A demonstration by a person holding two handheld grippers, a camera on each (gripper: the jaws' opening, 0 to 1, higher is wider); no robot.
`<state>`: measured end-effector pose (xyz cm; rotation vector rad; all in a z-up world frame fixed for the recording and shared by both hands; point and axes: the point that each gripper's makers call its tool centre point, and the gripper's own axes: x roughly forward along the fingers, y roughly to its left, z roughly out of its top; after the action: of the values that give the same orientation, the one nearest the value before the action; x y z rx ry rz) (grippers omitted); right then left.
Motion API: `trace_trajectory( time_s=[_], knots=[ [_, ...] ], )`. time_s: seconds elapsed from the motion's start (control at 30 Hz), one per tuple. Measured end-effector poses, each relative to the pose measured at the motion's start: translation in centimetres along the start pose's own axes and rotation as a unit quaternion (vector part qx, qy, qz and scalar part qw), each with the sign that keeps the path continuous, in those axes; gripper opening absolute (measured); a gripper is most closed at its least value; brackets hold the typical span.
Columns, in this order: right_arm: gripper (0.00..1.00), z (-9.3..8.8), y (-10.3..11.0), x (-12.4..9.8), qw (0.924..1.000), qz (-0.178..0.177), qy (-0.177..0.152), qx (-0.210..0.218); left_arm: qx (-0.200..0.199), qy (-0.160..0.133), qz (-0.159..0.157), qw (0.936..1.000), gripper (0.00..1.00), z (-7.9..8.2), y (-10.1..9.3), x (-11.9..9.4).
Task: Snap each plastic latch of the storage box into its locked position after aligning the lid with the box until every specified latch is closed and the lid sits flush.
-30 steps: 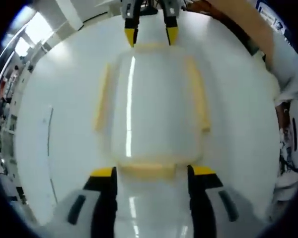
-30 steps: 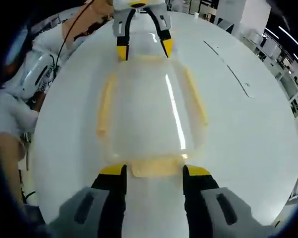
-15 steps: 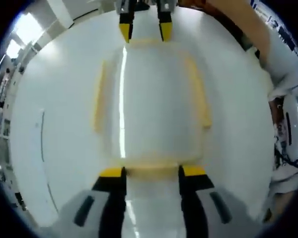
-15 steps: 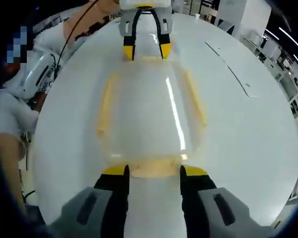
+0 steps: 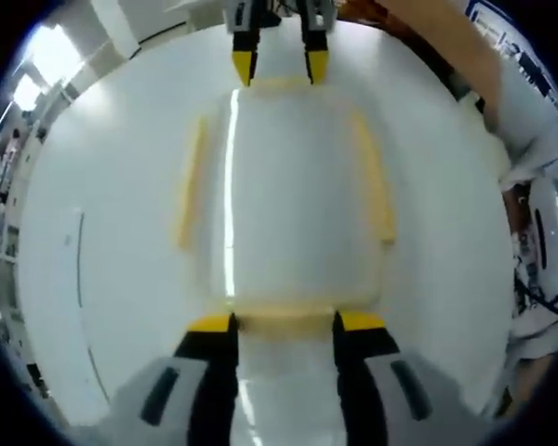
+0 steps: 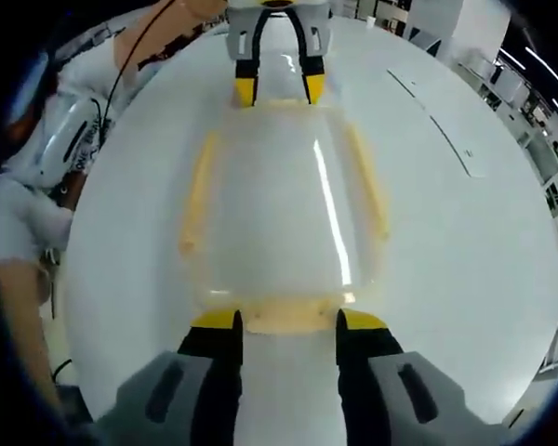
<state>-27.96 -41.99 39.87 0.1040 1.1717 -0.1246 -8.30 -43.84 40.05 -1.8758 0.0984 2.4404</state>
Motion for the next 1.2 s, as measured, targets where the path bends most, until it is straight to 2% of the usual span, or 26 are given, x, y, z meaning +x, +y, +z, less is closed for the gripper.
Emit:
trace_trajectory(
  time_s=[0.4,0.6,1.0,1.2],
  knots=[
    [0.38,-0.5,0.5,-0.3,0.9999,-0.007,-0.003,0.009,0.012,-0.013,-0.004,0.9998,0.39,0.7,-0.1,-0.1],
    [0.38,-0.4,0.6,-0.9,0.9999,-0.013,-0.002,0.011,0.018,-0.015,0.001,0.9997,0.39,0.9,-0.1,-0.8],
    [0.39,0.8,1.7,-3.5,0.9996,-0.026,0.002,0.012,0.031,-0.028,0.016,0.9990,0.39,1.6,-0.7,-3.3],
    [0.39,2.3,2.4,-5.1,0.9991,-0.042,-0.006,0.006,0.038,-0.029,0.032,0.9983,0.39,1.6,-1.3,-5.7]
  ],
)
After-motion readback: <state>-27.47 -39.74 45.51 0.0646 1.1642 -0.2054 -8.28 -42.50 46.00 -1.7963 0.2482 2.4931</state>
